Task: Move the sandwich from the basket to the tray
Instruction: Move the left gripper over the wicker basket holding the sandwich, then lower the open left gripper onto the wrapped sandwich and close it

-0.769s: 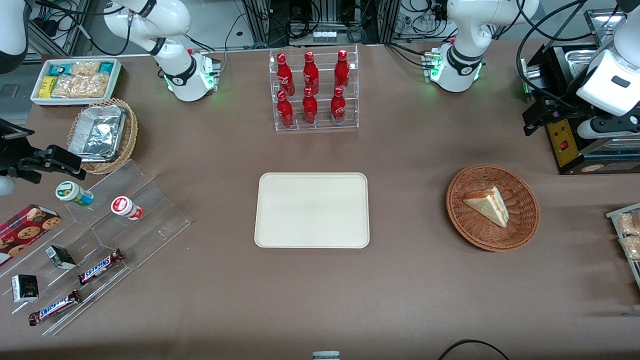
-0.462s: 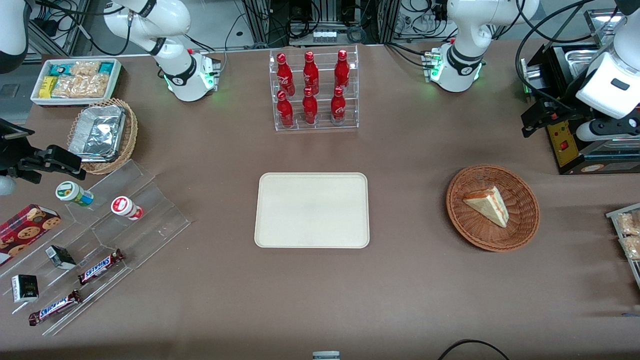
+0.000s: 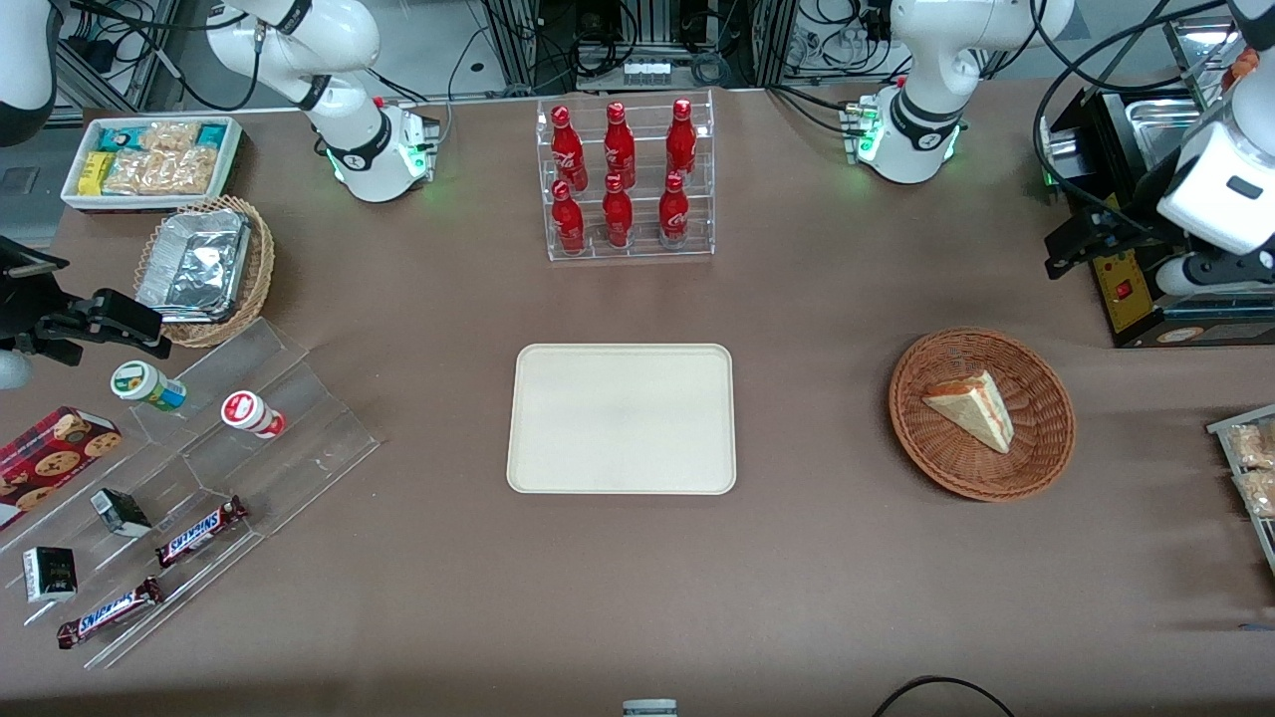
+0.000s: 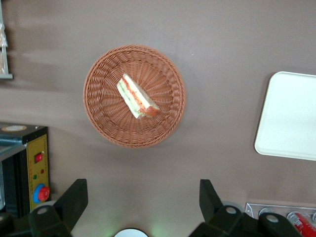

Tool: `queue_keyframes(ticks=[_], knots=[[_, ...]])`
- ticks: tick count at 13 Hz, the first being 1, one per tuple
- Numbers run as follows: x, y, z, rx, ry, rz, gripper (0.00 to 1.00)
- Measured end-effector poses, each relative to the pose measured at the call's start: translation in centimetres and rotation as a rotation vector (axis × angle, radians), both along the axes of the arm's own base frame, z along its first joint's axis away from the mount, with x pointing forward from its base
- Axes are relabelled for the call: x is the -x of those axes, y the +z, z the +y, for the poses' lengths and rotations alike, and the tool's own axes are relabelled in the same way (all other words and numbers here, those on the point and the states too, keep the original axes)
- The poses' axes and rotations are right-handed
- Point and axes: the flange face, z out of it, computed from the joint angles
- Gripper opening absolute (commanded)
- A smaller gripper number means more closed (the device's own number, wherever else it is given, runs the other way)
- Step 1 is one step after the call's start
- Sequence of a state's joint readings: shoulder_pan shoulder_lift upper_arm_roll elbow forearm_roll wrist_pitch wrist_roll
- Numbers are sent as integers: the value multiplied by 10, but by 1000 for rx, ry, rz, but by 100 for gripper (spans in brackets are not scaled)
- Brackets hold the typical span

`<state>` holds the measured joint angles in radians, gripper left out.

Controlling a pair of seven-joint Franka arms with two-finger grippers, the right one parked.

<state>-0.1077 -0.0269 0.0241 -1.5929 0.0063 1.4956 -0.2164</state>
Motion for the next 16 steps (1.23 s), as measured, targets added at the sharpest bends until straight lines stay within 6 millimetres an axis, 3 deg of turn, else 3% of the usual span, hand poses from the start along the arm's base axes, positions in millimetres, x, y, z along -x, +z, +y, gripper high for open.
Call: queue_keyframes(ticks=[5,8,11,16], knots=[[-35,-70,21,-22,161,76,100],[-44,-143,35,-24,265,29,100],[-37,-222,49,-20,368,-26,100],[-28,-291,50,-34,670,-43,100]])
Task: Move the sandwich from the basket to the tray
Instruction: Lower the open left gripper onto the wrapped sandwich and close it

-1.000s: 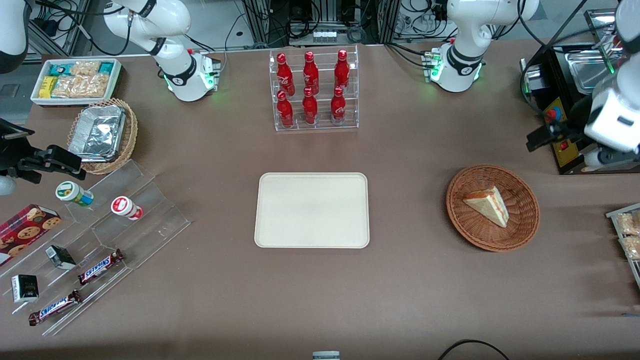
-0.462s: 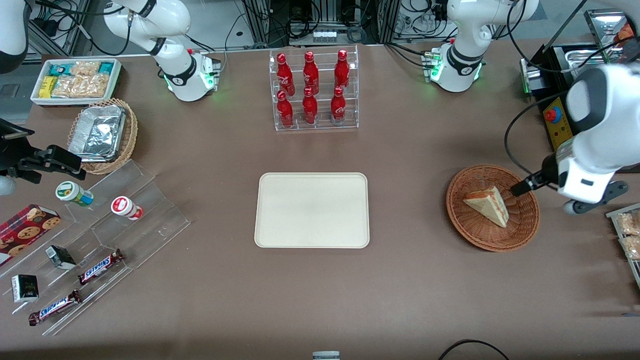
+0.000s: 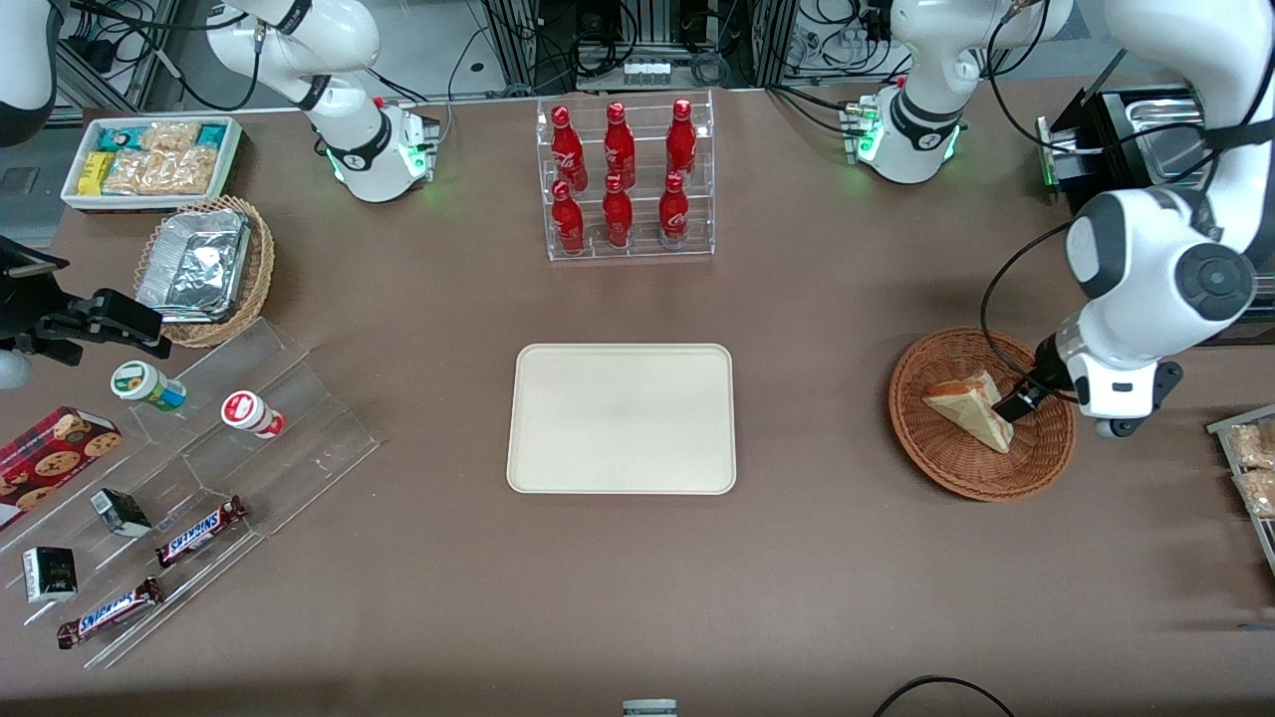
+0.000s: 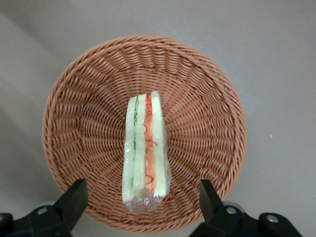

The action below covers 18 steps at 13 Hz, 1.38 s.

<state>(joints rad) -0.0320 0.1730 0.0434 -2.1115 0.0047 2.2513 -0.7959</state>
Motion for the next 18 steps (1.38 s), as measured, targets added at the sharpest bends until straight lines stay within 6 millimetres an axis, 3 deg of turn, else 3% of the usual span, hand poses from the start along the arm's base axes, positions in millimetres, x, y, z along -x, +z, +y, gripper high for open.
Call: queue_keyframes(ticks=[7,10,12,16,18], knots=[[6,-94,0,-9,167,9,99],[9,-118,0,-13,171,38,73],[10,-120,0,-14,170,41,55],[4,-105,-1,-12,169,39,51],[-5,-75,-5,-11,163,52,51]])
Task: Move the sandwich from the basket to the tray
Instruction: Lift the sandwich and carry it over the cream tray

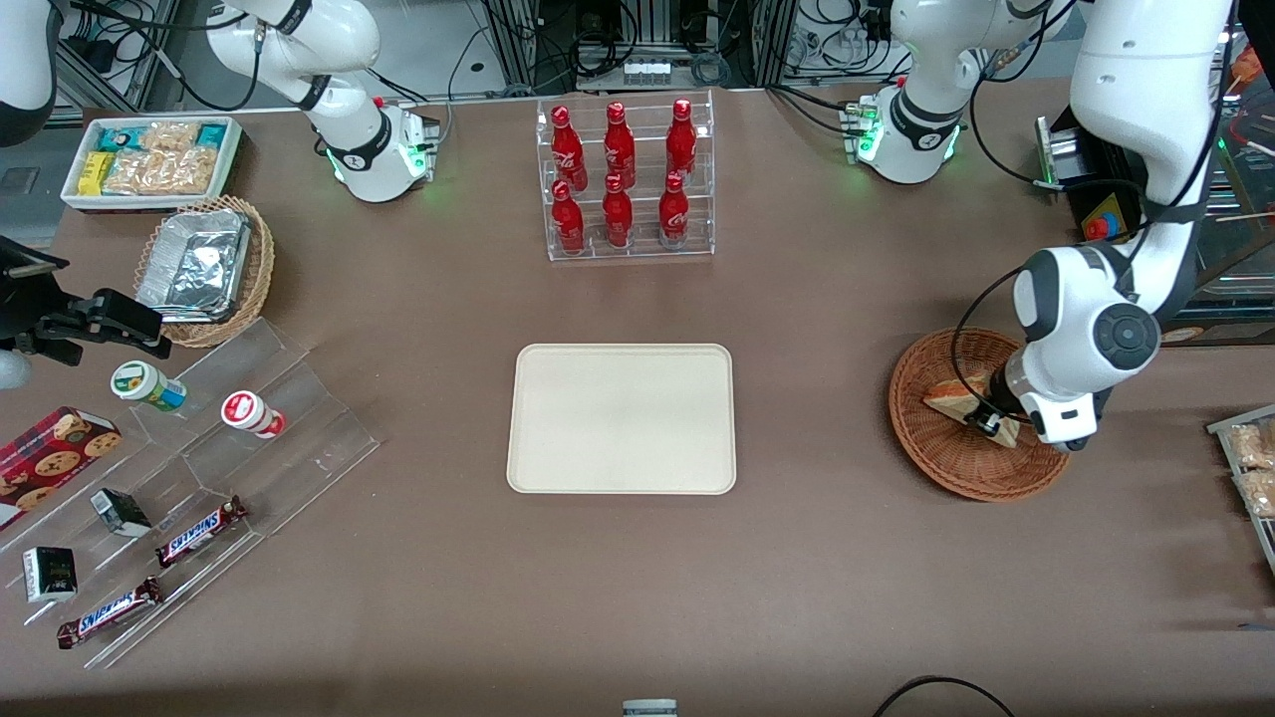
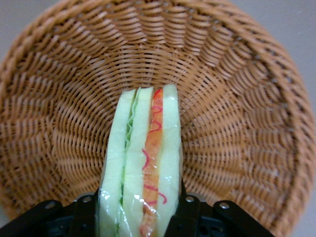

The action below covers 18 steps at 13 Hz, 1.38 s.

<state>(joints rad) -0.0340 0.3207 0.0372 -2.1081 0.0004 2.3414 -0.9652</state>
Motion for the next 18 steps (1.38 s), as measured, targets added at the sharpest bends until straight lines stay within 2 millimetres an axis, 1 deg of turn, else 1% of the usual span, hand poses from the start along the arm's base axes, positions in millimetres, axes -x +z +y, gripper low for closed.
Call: queue_keyframes(ticks=[1,2,3,4,5,6,8,9,10,12,14,16,18], knots=[[-7,21,-6,3,-10,9,51],[-14,43,-15,5,-30,17,50],[-22,64,-33,7,-68,17,50],[-28,80,-57,8,-117,9,50],[-31,91,-83,10,-162,-5,50],[-31,96,-110,12,-204,-16,50],[-31,97,-162,16,-285,-29,50],[-32,95,-190,18,-326,-35,47],[-33,91,-218,20,-366,-39,45],[-29,75,-268,20,-438,-31,45],[-21,54,-305,20,-513,-16,47],[-13,42,-343,28,-626,-17,47],[-1,31,-387,47,-706,-25,44]])
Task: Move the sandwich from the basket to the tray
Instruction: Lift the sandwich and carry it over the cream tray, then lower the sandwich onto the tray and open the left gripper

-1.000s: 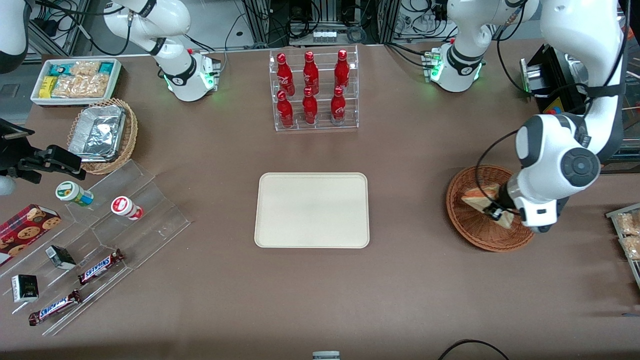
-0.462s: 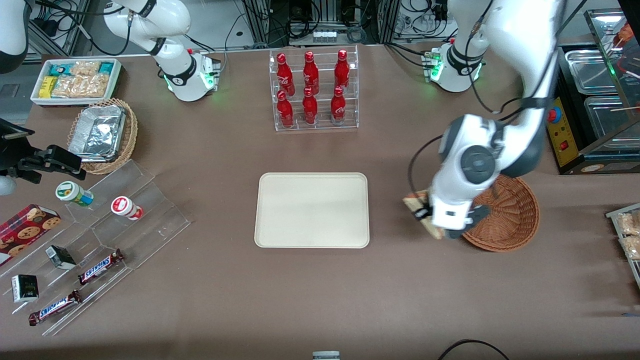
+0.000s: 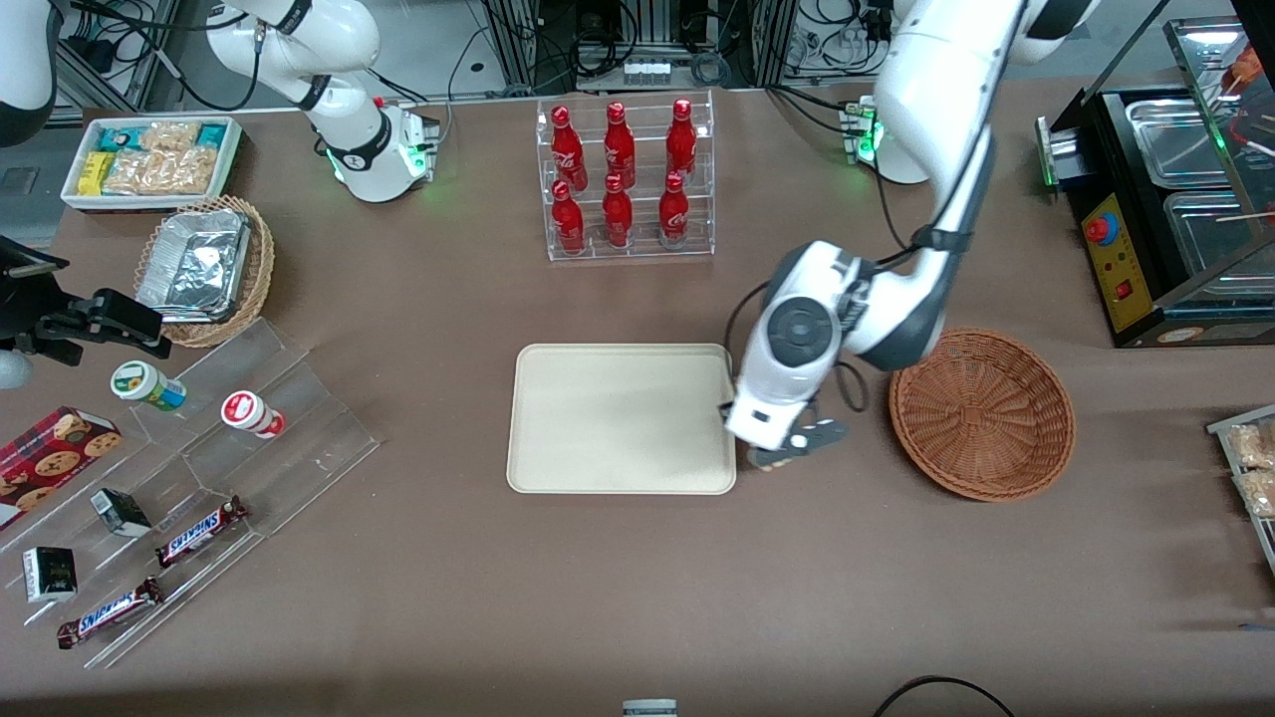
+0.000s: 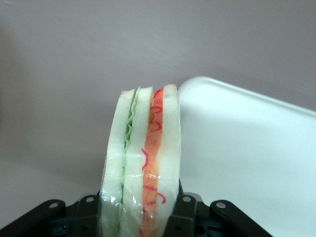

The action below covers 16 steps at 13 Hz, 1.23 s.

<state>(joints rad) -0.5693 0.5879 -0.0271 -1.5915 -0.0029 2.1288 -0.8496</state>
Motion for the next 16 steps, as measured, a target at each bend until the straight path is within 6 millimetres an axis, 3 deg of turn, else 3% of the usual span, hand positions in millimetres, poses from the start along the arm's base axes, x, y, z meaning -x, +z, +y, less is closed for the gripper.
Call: queue_keyframes(ticks=[2,4,8,16], knots=[[9,-14,-36,43,-75,-22,44],[14,-38,-54,76,-190,-41,45],[16,-78,-58,72,-280,-16,48],[15,-82,-59,73,-269,-14,53]])
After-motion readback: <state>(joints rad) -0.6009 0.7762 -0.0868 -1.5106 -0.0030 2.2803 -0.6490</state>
